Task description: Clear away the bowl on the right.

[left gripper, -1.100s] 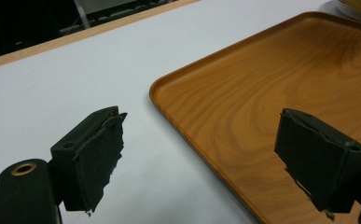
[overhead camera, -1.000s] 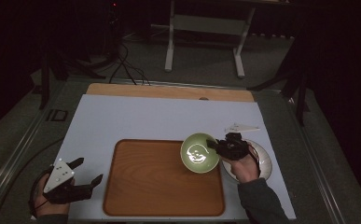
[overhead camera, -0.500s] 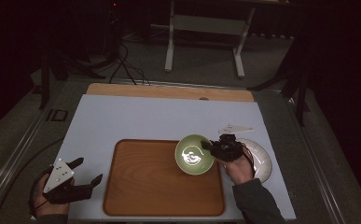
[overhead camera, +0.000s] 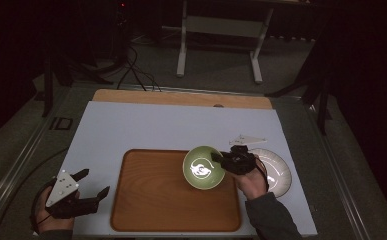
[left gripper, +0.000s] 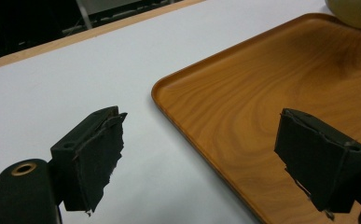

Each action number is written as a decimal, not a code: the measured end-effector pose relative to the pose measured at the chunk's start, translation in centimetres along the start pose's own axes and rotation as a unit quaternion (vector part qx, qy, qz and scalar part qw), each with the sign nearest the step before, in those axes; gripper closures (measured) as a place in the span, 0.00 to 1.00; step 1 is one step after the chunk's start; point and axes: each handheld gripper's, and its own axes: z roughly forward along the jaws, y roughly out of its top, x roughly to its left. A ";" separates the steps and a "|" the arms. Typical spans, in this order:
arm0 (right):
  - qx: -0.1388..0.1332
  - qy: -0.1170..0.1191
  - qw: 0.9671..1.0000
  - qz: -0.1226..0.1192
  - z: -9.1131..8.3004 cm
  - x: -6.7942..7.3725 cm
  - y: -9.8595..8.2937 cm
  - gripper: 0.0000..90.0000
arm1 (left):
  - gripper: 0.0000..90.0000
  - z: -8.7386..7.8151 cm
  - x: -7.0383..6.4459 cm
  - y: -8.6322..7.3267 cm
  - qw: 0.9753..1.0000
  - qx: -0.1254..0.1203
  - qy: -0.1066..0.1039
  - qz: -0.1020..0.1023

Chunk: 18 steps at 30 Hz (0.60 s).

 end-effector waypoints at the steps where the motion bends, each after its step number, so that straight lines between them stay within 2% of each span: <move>1: 0.002 0.000 1.000 -0.001 0.1 0.1 0.0 0.91 | 0.17 0.0 0.0 0.0 1.000 -0.001 0.000 0.000; 18: 0.008 0.015 1.000 -0.009 1.3 1.4 -0.3 0.91 | 0.17 0.0 0.0 0.0 1.000 -0.001 0.001 0.000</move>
